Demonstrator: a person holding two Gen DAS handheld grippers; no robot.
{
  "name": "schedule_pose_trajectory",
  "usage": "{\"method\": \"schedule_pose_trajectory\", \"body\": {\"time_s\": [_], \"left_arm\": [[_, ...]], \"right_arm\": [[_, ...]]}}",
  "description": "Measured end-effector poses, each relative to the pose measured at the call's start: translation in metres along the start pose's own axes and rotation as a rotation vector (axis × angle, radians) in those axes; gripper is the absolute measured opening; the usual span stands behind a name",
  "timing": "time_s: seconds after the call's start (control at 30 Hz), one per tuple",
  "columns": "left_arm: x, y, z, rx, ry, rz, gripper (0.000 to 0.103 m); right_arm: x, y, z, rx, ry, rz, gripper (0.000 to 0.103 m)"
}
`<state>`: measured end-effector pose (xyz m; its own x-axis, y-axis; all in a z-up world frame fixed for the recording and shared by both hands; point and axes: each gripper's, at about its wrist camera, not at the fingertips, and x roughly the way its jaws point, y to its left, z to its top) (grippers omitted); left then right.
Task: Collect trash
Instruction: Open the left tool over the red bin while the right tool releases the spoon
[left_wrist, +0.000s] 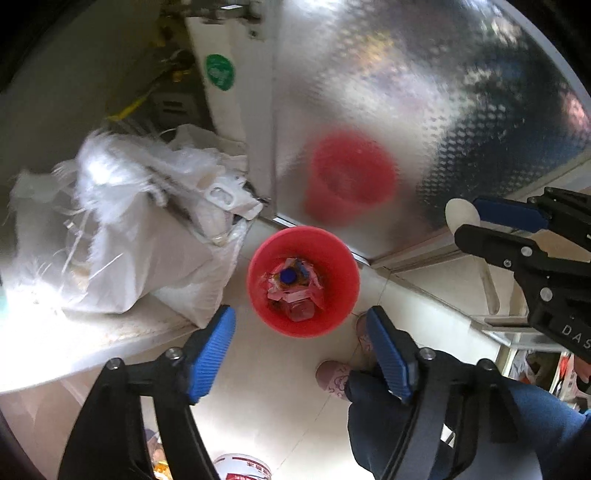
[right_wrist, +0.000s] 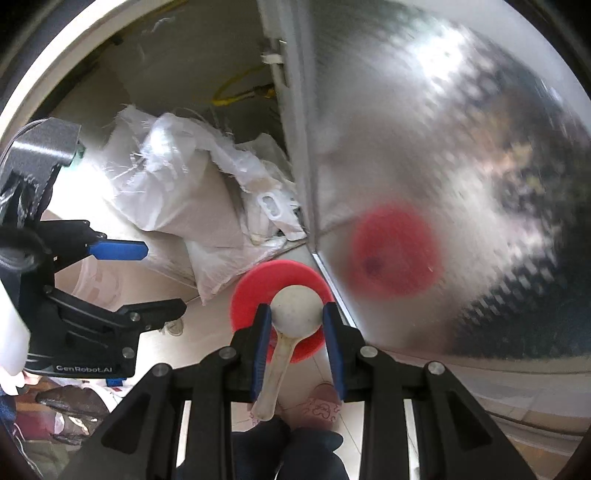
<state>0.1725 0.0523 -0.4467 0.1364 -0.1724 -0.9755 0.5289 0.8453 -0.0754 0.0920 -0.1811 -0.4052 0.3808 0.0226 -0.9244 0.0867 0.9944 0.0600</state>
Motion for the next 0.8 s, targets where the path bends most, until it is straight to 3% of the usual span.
{"method": "schedule_pose_trajectory", "body": {"time_s": [0.13,0.33,0.63,0.8], "left_arm": [[-0.01,0.015,-0.012,-0.042,-0.02,0.038,0.082],[-0.004,0.038,-0.028,-0.106,-0.009,0.056,0.082],[0.006,0.056,-0.048,-0.168,-0.029,0.086,0.082],[0.005,0.058,-0.053,-0.186,-0.03,0.087,0.082]], "right_arm": [[-0.002,0.015,0.008,-0.061,-0.002,0.026,0.027],[0.015,0.037,0.016,-0.137,0.013,0.066,0.027],[0.046,0.06,0.018,-0.202,0.068,0.044,0.027],[0.043,0.063,0.015,-0.215,0.058,0.003,0.056]]}}
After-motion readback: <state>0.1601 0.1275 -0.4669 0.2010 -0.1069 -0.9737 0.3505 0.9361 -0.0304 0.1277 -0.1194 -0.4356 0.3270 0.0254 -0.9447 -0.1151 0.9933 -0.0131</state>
